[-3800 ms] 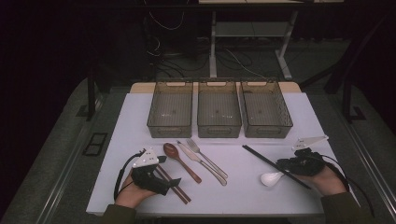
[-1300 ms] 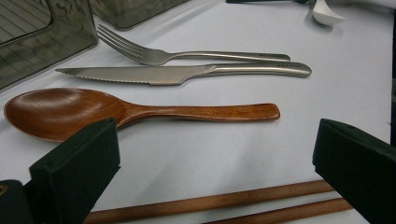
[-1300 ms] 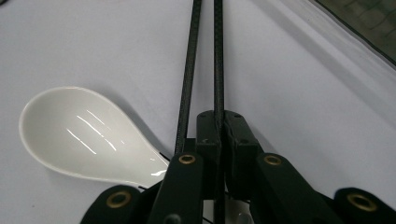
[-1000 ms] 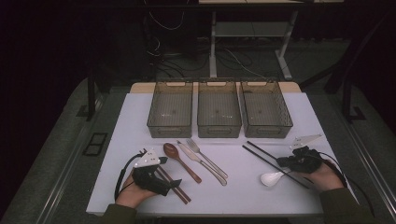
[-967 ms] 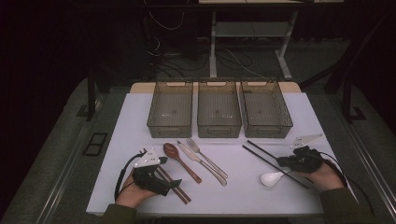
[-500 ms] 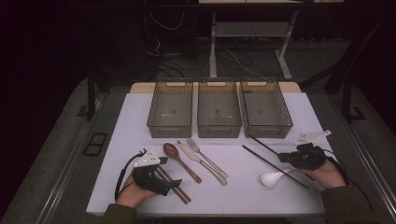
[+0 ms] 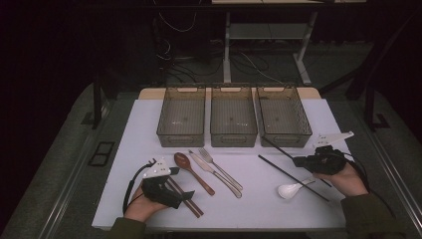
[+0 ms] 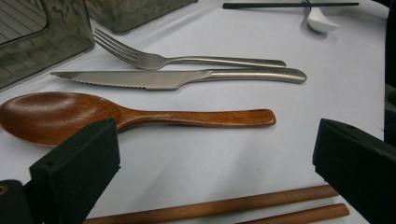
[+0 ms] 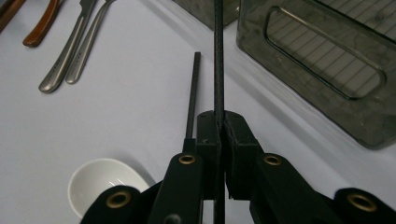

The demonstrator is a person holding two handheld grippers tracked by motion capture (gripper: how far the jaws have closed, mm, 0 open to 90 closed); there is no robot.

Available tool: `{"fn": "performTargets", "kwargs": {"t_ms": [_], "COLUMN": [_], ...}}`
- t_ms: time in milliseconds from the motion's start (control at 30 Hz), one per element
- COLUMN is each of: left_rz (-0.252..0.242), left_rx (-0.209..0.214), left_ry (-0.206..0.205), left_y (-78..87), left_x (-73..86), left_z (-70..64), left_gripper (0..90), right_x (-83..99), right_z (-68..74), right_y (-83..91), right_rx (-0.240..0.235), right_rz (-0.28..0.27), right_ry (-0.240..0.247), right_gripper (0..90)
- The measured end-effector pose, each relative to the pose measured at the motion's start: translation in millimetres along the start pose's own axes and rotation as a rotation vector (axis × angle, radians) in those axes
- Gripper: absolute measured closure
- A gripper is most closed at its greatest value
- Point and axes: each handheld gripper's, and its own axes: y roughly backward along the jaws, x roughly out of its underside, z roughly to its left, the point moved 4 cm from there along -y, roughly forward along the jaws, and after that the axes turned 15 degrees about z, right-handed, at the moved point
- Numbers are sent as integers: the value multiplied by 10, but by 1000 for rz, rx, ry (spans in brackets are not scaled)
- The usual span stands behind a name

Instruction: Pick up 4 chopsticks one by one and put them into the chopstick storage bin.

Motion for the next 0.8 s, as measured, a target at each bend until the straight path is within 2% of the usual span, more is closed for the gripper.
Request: {"fn": "performTargets", "kwargs": {"t_ms": [67, 467, 800], "left_rz": [-2, -2, -14], "left_rx": [0, 7, 0], "left_ry": [-7, -9, -4], "left_y": [1, -13, -10], "left_x": [-4, -7, -13], "left_z": [-3, -14, -11], "left_gripper": [0, 0, 0], "right_x": [-25, -204, -445], "right_z": [5, 26, 70], "right_y": [1, 45, 58], "right_rx": [-16, -39, -66], "right_rz": [-6, -21, -22], "right_ry": [3, 13, 38], "right_gripper": [851, 851, 850]}}
